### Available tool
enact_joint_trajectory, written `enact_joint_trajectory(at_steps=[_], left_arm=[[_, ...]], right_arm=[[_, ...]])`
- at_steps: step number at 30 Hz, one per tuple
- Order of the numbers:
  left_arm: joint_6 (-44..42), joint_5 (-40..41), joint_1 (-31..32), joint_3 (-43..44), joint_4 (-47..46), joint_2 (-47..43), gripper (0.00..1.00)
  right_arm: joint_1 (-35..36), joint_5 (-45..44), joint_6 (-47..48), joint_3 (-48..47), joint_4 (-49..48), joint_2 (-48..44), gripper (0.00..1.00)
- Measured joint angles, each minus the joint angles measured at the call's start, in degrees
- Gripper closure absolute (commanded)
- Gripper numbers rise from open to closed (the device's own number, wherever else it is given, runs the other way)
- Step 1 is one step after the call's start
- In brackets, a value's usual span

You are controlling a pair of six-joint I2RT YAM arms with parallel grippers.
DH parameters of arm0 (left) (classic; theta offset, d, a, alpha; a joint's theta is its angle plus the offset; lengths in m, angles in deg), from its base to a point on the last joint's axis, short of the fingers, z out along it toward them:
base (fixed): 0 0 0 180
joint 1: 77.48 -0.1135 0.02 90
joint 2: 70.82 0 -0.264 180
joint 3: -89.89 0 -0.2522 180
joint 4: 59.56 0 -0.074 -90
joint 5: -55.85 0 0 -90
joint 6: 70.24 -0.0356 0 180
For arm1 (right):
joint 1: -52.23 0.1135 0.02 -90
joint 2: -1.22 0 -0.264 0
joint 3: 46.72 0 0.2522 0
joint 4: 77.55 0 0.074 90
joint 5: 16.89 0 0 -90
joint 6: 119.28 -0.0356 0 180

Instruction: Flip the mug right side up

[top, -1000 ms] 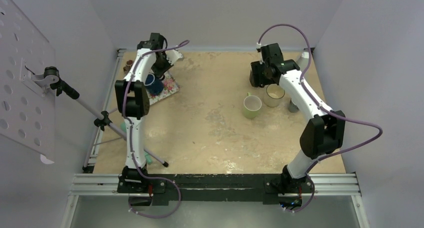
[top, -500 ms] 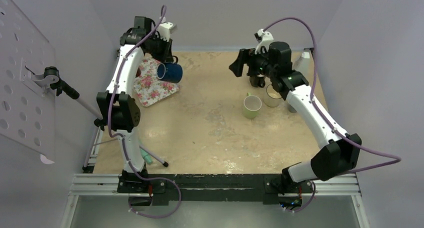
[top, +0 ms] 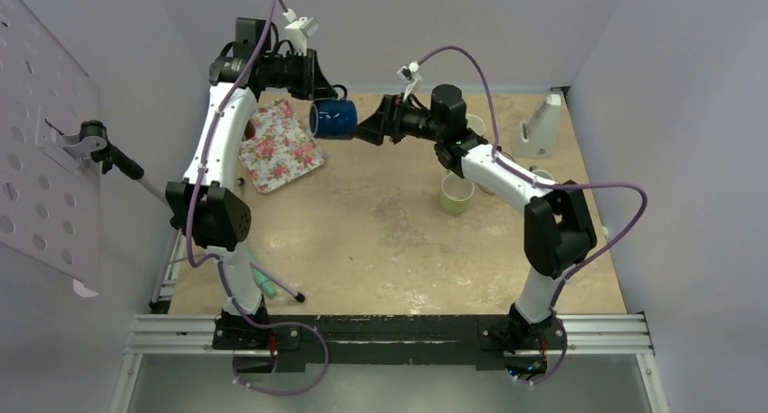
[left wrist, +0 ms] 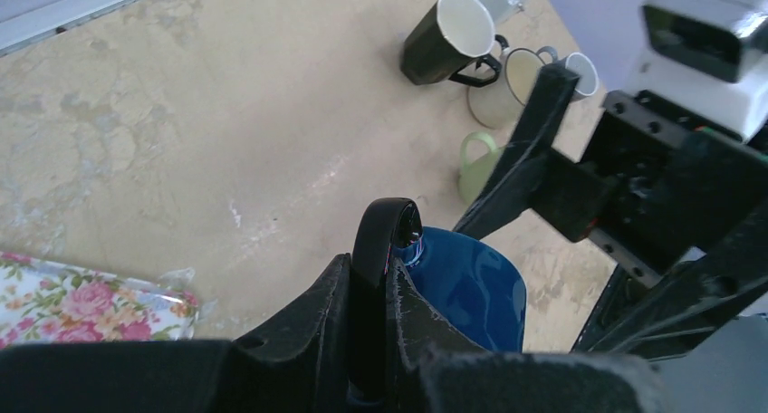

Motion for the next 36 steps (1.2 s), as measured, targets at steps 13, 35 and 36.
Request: enact_joint_trajectory(at_steps=[13,35,36], left_arm=[[3.2,-6.6,2.7,-1.6,-3.2,-1.3,0.03],[-11.9,29.2,-4.0,-3.2,4.8,-3.8,0.00],[-12.3,30.1,-4.1,-3.8,4.7,-3.8,0.00]], right_arm=[[3.2,9.2,-9.5,-5.1,-14.4,4.7,1.00],[-32.9,-53.8,23.5,-5.3,62.0,-23.1,1.00],[-35.2,-53.8,23.8,-3.7,61.8,-23.1,1.00]])
